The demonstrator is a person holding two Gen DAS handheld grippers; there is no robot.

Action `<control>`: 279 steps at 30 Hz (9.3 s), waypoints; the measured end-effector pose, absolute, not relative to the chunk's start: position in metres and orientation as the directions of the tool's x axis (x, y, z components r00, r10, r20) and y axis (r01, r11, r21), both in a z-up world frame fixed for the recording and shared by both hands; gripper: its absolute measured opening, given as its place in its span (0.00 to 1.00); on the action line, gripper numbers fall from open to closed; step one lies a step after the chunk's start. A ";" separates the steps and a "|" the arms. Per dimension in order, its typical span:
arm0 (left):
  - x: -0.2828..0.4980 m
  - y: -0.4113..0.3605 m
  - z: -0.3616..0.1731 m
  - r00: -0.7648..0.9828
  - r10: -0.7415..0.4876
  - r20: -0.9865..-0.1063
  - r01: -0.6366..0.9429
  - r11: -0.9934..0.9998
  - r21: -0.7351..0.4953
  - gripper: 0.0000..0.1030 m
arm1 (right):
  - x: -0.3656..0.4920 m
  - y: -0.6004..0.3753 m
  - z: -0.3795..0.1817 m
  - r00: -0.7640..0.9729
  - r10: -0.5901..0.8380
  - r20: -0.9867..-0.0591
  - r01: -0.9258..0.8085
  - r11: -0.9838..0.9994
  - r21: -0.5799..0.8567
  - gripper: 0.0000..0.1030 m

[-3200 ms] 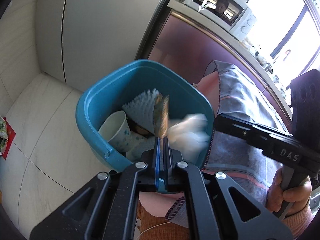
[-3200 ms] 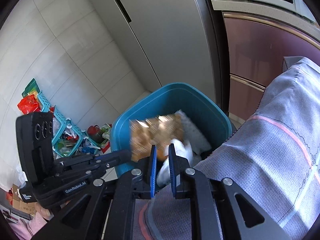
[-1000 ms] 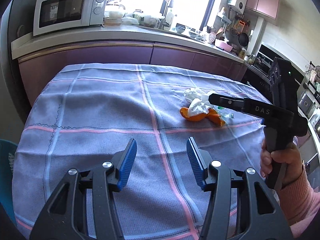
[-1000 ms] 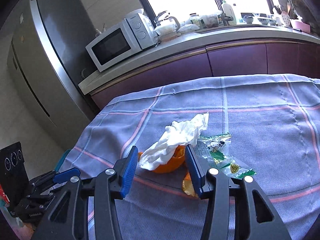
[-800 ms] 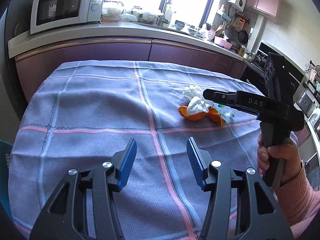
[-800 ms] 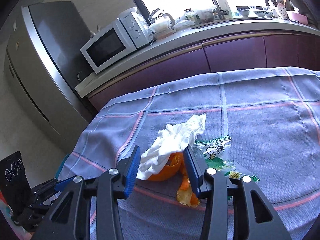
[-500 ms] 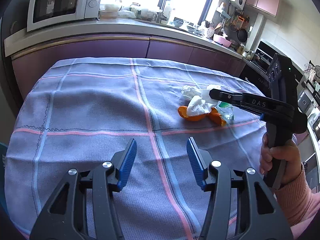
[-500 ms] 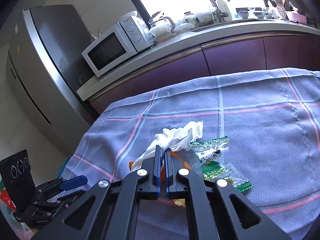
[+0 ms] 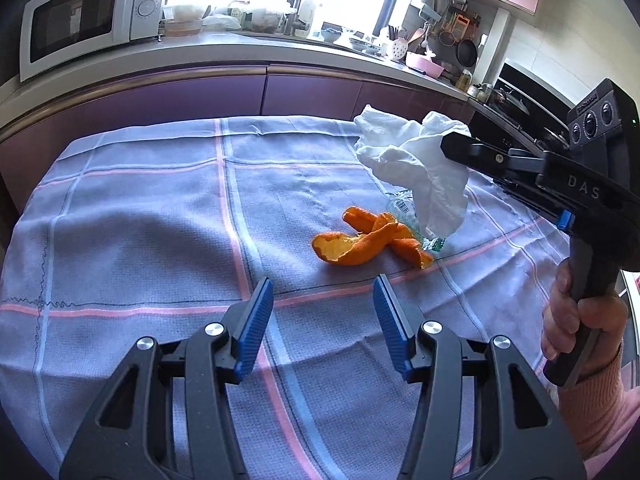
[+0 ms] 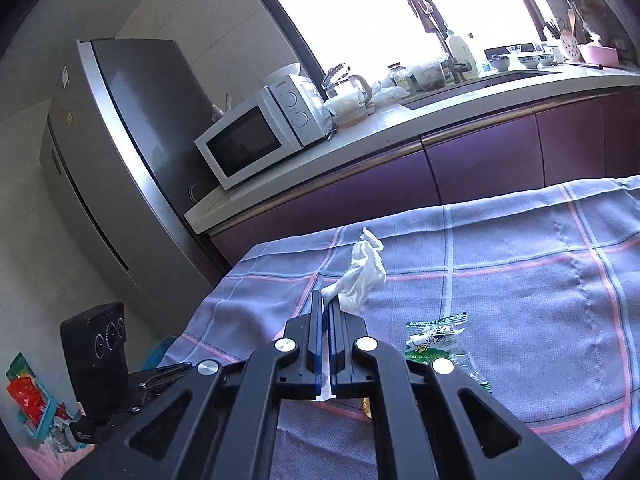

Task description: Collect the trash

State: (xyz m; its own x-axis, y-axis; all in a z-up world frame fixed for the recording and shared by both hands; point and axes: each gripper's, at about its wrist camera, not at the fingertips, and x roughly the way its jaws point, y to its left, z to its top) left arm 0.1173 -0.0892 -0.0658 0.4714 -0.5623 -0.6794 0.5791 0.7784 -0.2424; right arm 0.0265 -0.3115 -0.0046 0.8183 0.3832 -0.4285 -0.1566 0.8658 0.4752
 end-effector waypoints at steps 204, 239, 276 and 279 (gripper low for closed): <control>0.081 0.307 -0.142 0.617 -0.083 -0.782 -0.248 0.923 -0.294 0.17 | 0.091 0.074 -0.052 0.190 0.777 -0.600 -0.570 0.585 0.577 0.10; 0.055 0.016 -0.047 0.688 -0.404 -0.603 0.395 0.905 -0.157 0.61 | 0.007 -0.227 -0.017 0.720 0.466 -0.515 -0.259 0.868 0.424 0.44; 0.094 -0.154 -0.070 0.487 -0.510 -0.709 0.589 0.791 -0.164 0.57 | 0.028 -0.356 -0.076 0.711 0.375 -0.595 0.014 0.838 0.546 0.25; 0.099 -0.159 -0.072 0.472 -0.517 -0.714 0.594 0.785 -0.175 0.55 | 0.028 -0.357 -0.077 0.708 0.379 -0.596 0.015 0.835 0.550 0.17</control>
State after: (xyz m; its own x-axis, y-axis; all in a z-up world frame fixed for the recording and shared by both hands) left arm 0.0991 -0.1587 -0.0716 0.4719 -0.5166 -0.7145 0.5944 0.7849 -0.1749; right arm 0.0276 -0.3568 -0.0766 0.7082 0.3791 -0.5956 0.0152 0.8352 0.5497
